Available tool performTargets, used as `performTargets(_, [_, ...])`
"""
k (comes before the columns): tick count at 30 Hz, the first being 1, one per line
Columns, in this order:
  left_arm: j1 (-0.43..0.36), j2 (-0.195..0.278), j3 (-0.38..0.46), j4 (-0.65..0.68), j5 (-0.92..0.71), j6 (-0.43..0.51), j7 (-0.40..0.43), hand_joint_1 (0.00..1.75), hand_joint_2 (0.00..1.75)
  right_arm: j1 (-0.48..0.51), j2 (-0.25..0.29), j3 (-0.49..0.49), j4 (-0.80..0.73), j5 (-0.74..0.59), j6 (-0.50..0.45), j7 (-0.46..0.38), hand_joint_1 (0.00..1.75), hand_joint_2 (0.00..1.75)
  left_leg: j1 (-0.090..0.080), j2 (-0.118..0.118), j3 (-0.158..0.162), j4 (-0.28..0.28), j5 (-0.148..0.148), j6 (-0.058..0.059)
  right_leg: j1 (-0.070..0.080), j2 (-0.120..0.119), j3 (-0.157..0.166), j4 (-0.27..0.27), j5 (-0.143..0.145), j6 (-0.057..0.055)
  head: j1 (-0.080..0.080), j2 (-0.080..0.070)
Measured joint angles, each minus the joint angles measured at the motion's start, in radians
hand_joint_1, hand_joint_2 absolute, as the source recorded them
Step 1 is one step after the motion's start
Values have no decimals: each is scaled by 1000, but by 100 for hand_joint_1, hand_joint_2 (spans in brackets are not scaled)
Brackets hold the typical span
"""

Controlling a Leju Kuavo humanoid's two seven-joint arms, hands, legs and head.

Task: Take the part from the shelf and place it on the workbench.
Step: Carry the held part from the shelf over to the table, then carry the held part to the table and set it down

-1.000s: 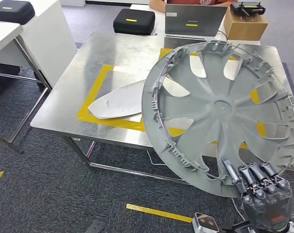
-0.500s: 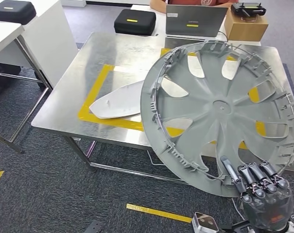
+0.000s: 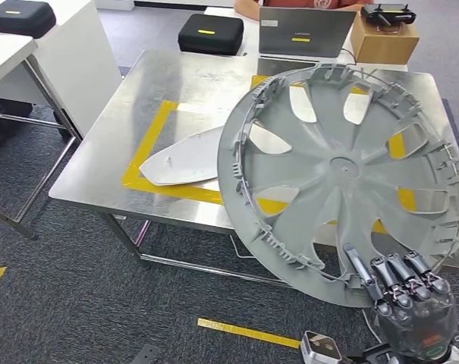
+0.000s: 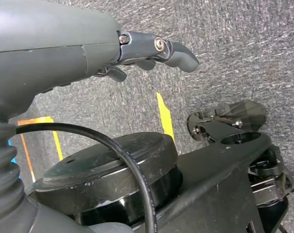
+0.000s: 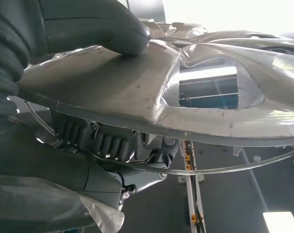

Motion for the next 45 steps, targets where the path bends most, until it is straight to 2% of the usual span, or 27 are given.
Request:
performTargets(11, [7,8,0,0,13,-16,9,0,175,-14,-35,-155,40,0,0,-3,175,175,0,0,0,0,0,0,0,0,0,0,0,0,0,0])
performTargets(21, [7,10,0,0,14,-16,18,0,175,-50,-80,-203,100,0,0,13,175,175,0,0,0,0,0,0,0,0,0,0,0,0,0,0])
performTargets(28, [8,14,0,0,15,-19,18,0,175,-65,-150,-200,146,0,0,102,175,175,0,0,0,1,0,0,-1,-1,1,0,0,0,0,0])
performTargets(30, [8,15,0,0,15,-19,18,0,175,-75,-183,-183,165,0,0,171,175,175,0,0,-1,1,0,0,-1,-1,1,0,0,0,0,0])
performTargets(31, [8,15,0,0,15,-19,18,0,175,-87,-210,-163,181,0,0,235,175,175,-1,0,-1,1,0,0,-2,-1,1,0,0,0,0,0])
performTargets(33, [7,16,0,0,16,-19,19,0,175,-133,-290,-84,228,0,0,420,175,175,-1,0,-1,1,0,1,-2,0,1,0,1,1,0,0])
performTargets(35, [7,18,0,0,19,-19,24,0,175,-225,-381,44,290,0,3,661,175,175,-2,0,-2,1,0,1,-4,1,0,1,2,1,1,0])
performTargets(38, [1,19,-6,0,32,-16,33,0,175,-469,-474,346,409,-2,15,1144,175,175,-3,1,-3,2,3,0,-5,4,-3,1,6,1,-1,0])
performTargets(39, [-2,20,-10,0,34,-17,32,0,175,-546,-498,481,447,-3,15,1259,175,175,-3,0,-1,2,4,-1,-4,3,-4,1,7,1,-2,0])
performTargets(40, [-2,20,-13,0,36,-17,32,0,175,-603,-521,616,478,-3,14,1320,175,175,-2,-1,0,2,5,-1,-3,1,-3,0,6,1,-2,0])
performTargets(42, [1,23,-16,0,38,-17,30,0,175,-676,-563,887,537,-2,9,1344,175,175,0,-2,2,3,5,-1,-1,-1,-1,0,6,0,-2,0])
performTargets(44, [3,24,-18,0,38,-19,30,0,175,-706,-580,1066,579,-1,4,1342,175,175,1,-3,1,3,5,-1,0,-1,-1,0,6,-1,-3,0])
performTargets(45, [3,25,-18,0,38,-19,30,0,175,-714,-585,1125,597,-2,3,1342,175,175,1,-3,0,2,5,-1,0,-2,-1,0,5,-1,-3,0])
